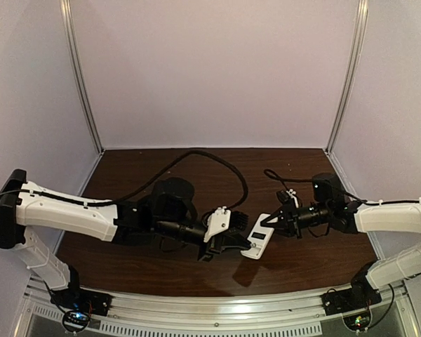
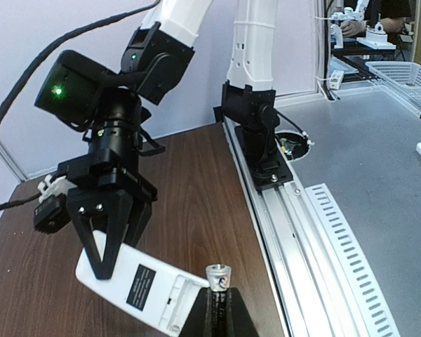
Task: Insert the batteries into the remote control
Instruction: Place the battery in the battery compartment.
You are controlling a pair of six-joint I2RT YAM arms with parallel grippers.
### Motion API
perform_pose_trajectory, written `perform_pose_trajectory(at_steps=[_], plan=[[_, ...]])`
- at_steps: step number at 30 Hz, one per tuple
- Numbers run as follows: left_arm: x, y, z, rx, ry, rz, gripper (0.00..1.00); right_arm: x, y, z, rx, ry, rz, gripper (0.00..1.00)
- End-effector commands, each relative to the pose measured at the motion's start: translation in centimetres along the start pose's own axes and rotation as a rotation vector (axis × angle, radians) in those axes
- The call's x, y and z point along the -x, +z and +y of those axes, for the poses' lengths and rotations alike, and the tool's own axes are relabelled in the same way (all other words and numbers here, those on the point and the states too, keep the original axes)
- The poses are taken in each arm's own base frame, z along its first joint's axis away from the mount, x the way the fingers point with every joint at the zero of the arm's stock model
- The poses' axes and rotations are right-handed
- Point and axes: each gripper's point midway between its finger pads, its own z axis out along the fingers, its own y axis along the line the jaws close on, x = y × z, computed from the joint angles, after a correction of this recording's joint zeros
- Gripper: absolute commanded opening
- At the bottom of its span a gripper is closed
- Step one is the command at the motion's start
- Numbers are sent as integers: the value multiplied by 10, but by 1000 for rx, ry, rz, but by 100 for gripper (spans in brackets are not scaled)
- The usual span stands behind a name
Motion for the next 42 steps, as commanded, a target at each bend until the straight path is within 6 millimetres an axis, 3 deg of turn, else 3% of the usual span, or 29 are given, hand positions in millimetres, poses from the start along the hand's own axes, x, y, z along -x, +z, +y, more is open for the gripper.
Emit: perform_pose_trajectory(at_steps=[1, 17, 42], plan=[[20, 11, -4, -51, 60, -70, 0, -2, 8, 27, 78, -19, 34, 0], [-15, 29, 6, -6, 80, 36, 0, -20, 20, 43, 121, -33, 113, 0], [-51, 27, 4, -18, 105, 127, 0, -30, 20, 53, 177, -24, 154, 0]])
